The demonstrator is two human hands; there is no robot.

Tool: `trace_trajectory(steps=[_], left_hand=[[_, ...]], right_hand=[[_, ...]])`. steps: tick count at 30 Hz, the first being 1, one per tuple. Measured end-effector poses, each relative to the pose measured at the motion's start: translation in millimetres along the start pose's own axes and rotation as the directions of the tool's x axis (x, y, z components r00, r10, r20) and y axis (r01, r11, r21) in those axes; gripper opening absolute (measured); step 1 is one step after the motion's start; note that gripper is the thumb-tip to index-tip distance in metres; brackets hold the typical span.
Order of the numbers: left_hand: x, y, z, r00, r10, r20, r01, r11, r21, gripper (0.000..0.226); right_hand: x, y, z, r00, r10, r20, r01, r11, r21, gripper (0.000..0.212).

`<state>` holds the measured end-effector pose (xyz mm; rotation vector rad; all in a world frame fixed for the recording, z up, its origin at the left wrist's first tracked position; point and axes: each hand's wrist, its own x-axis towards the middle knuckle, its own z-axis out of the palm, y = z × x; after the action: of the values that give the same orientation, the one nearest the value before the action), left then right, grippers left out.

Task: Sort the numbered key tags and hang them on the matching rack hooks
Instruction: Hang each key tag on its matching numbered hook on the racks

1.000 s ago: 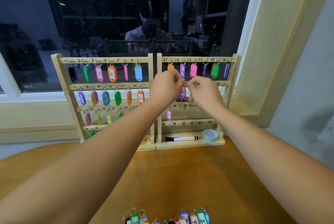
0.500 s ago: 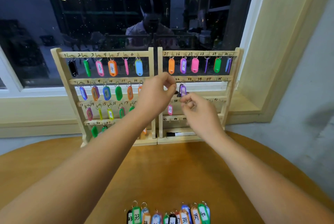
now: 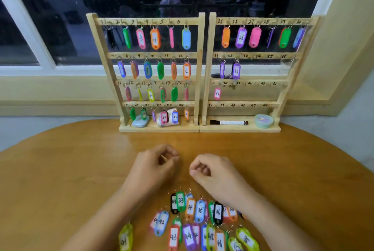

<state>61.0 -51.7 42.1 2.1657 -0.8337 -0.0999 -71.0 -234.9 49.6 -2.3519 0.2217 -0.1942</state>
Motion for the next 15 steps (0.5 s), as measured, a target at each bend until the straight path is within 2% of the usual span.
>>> trace_trajectory(steps=[6, 11, 15], left_hand=[[-29, -30, 8, 0.992, -0.003, 0.127, -0.003, 0.999, 0.050, 0.007], [-25, -33, 3, 0.976, -0.016, 0.215, -0.003, 0.996, 0.090, 0.011], [-23, -34, -3, 0.946, -0.014, 0.324, -0.013, 0.997, 0.079, 0.011]], right_hand=[[-5, 7, 28, 0.998, -0.037, 0.054, 0.040, 0.998, -0.048, 0.003], [-3, 10, 40, 0.997, -0.054, 0.061, 0.060, 0.993, -0.101, 0.016], [-1, 8, 43, 0.997, -0.047, 0.069, 0.058, 0.985, -0.161, 0.017]])
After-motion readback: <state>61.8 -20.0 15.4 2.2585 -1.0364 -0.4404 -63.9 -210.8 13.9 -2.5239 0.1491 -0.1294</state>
